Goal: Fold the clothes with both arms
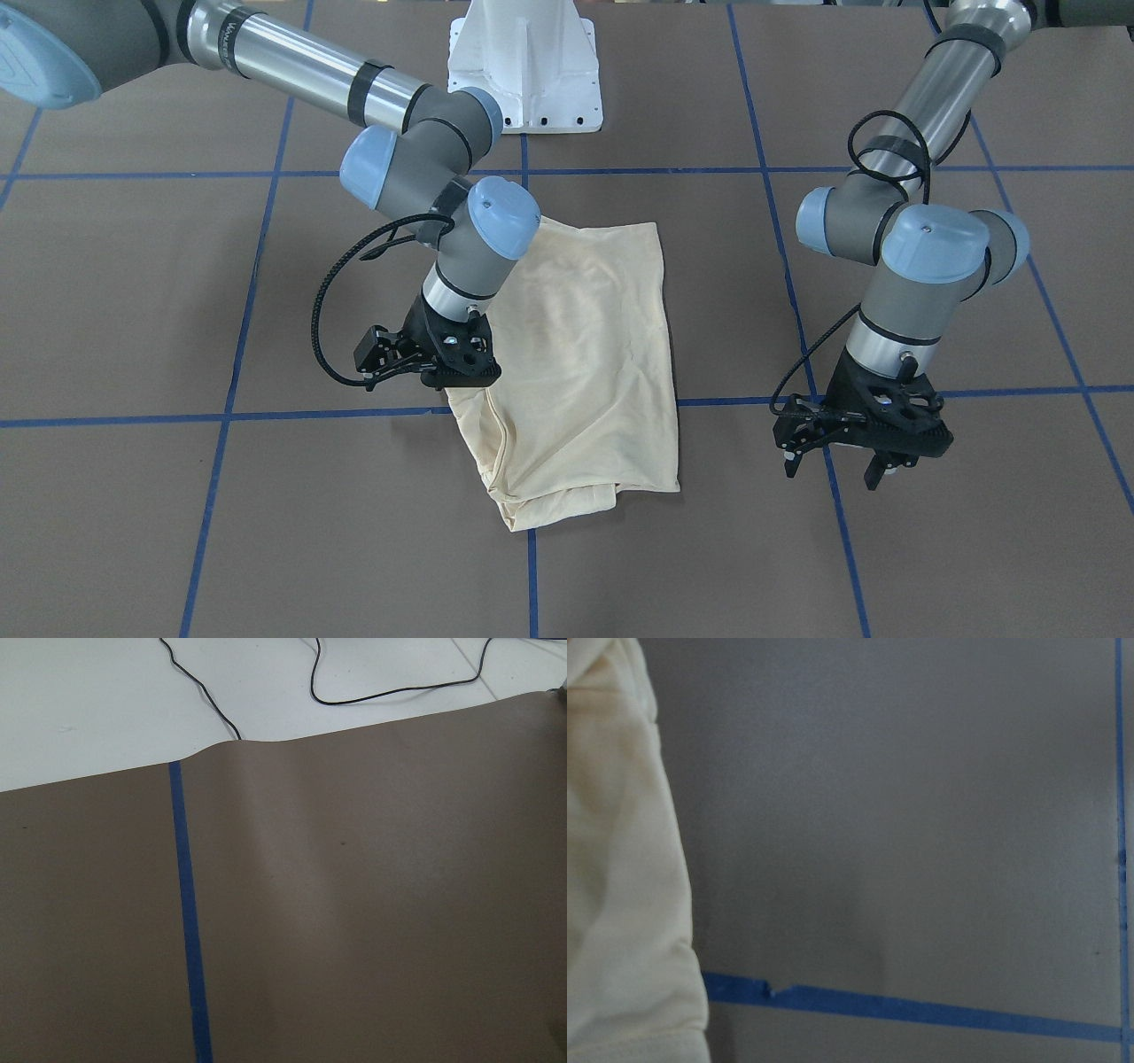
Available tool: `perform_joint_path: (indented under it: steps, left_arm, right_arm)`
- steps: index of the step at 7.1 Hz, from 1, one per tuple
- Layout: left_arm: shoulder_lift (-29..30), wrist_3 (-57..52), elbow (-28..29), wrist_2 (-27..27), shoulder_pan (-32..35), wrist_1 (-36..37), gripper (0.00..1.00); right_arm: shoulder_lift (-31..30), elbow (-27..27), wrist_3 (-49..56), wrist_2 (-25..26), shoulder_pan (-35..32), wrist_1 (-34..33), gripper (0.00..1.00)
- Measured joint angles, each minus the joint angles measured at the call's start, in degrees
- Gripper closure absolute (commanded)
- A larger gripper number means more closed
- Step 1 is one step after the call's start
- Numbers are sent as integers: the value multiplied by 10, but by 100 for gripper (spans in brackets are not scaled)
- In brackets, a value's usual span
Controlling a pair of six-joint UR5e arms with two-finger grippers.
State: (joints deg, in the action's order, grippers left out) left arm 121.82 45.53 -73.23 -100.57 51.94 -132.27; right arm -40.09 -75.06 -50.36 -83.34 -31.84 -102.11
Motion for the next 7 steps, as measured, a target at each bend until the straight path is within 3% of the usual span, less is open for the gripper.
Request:
perform_joint_path:
  steps: [3, 5, 7]
  left_arm:
    - [-20, 18, -47, -39, 0, 6, 0]
    - [-78, 103, -147, -66, -31, 9, 0]
    - [-137, 190, -243, -55, -113, 10, 0]
  right_arm:
    - [-34, -128, -65, -58, -1, 32, 0]
    - [-116, -269, -131, -72, 16, 53, 0]
    - [-171, -351, -214, -59, 56, 59, 0]
